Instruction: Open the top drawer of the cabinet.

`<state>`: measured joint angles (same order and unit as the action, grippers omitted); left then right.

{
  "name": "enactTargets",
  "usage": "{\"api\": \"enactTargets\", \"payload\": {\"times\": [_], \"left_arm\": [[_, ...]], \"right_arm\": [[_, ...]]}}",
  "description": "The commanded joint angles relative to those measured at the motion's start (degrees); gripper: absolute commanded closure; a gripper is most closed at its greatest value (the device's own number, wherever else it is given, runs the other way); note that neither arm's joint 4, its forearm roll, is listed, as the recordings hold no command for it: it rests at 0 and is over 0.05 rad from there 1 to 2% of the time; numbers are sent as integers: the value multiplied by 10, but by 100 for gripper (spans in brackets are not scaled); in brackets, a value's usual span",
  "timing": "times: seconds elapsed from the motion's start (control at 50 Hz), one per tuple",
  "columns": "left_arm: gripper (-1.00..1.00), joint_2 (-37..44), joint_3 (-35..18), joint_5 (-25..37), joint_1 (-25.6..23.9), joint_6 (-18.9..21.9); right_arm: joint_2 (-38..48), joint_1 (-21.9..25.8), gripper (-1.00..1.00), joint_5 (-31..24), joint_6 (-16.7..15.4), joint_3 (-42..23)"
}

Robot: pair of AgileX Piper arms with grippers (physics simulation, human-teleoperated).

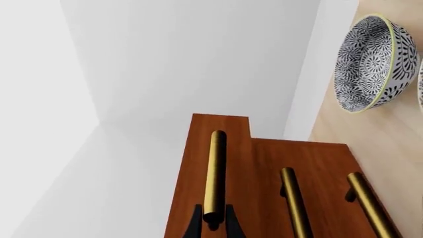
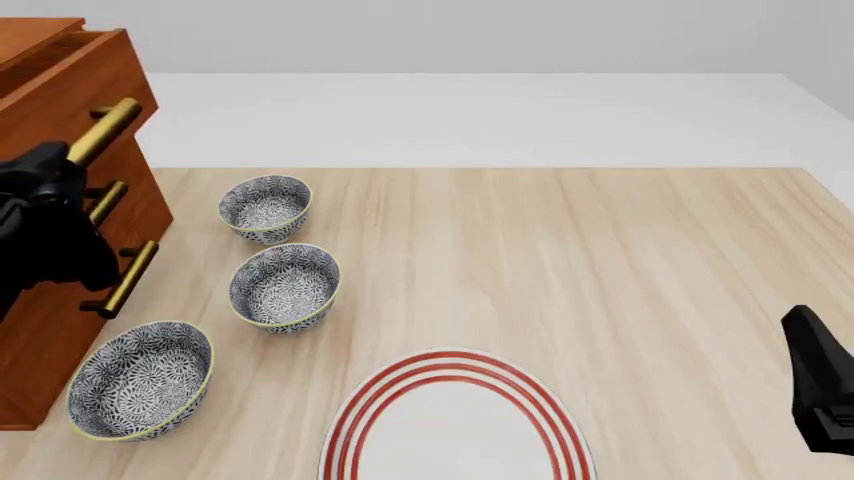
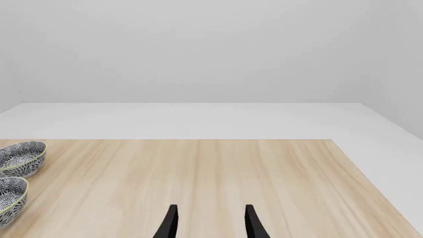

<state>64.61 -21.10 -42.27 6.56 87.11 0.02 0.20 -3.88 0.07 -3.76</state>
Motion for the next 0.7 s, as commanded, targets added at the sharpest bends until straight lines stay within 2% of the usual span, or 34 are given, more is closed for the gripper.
{"api": "enactTargets", "payload": {"times": [0.02,0.7], "left_arm": [[100,-31,7,-11,1,6],[100,-46,3,3,-10,2]], "right_arm": [[0,0,-100,0,0,0],[0,0,-100,0,0,0]]}}
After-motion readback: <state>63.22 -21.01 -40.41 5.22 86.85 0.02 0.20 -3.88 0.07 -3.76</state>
